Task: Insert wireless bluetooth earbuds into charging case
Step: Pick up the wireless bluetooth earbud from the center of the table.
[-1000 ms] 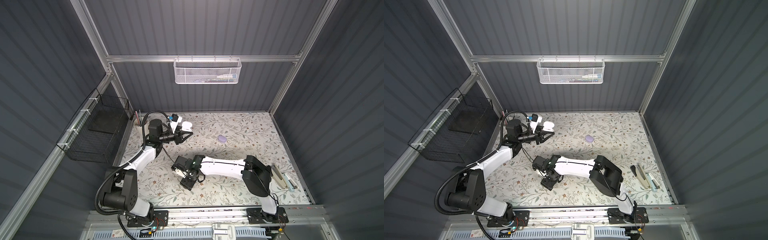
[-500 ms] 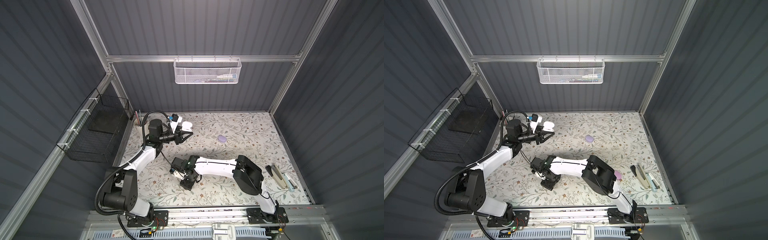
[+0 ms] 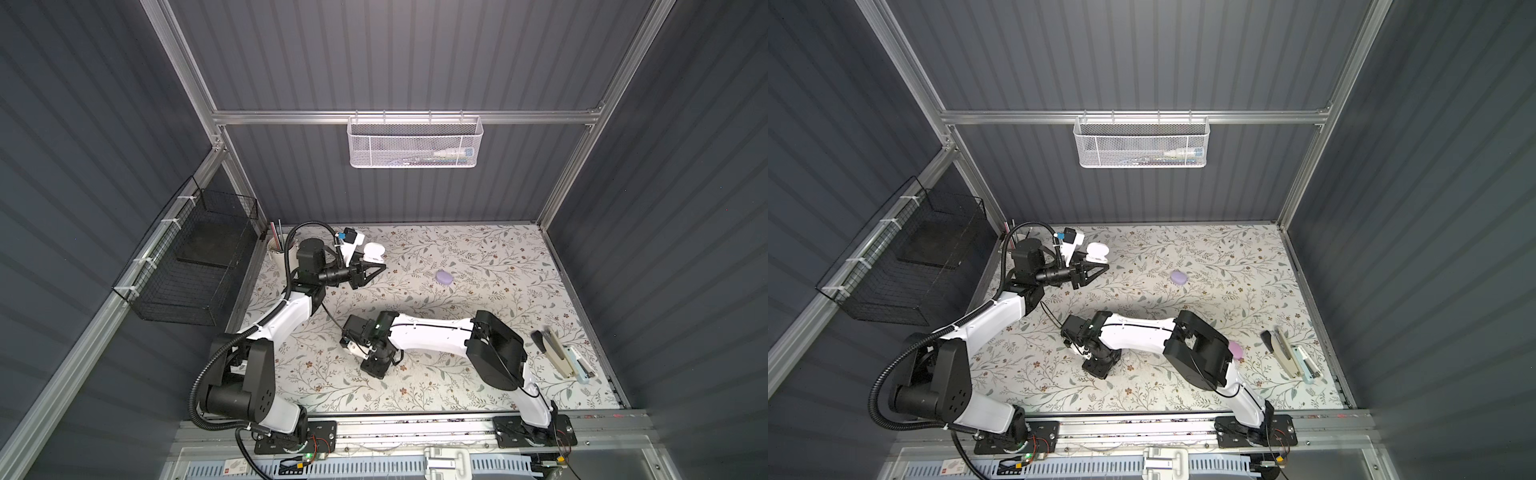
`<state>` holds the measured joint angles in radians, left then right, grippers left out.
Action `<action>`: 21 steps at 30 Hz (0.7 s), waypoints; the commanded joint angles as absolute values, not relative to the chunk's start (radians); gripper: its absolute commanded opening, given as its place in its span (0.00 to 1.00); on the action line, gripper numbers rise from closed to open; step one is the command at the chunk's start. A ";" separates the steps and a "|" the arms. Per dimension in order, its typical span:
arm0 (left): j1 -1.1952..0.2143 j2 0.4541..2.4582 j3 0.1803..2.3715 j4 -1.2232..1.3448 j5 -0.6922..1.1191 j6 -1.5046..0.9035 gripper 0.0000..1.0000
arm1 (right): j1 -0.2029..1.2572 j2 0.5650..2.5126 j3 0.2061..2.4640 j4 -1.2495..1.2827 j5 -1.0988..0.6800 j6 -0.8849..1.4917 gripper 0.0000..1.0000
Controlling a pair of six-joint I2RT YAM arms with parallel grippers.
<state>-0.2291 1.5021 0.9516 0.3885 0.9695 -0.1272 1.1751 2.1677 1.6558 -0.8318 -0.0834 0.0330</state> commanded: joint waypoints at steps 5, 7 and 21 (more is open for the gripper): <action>-0.222 1.514 0.982 0.389 0.995 -0.133 0.27 | 1.184 2.184 1.655 -0.844 -0.092 0.029 0.39; -0.222 1.516 0.982 0.385 0.994 -0.133 0.27 | 1.184 2.188 1.658 -0.844 -0.095 0.033 0.38; -0.223 1.514 0.982 0.382 0.995 -0.133 0.26 | 1.187 2.173 1.639 -0.831 -0.092 0.070 0.23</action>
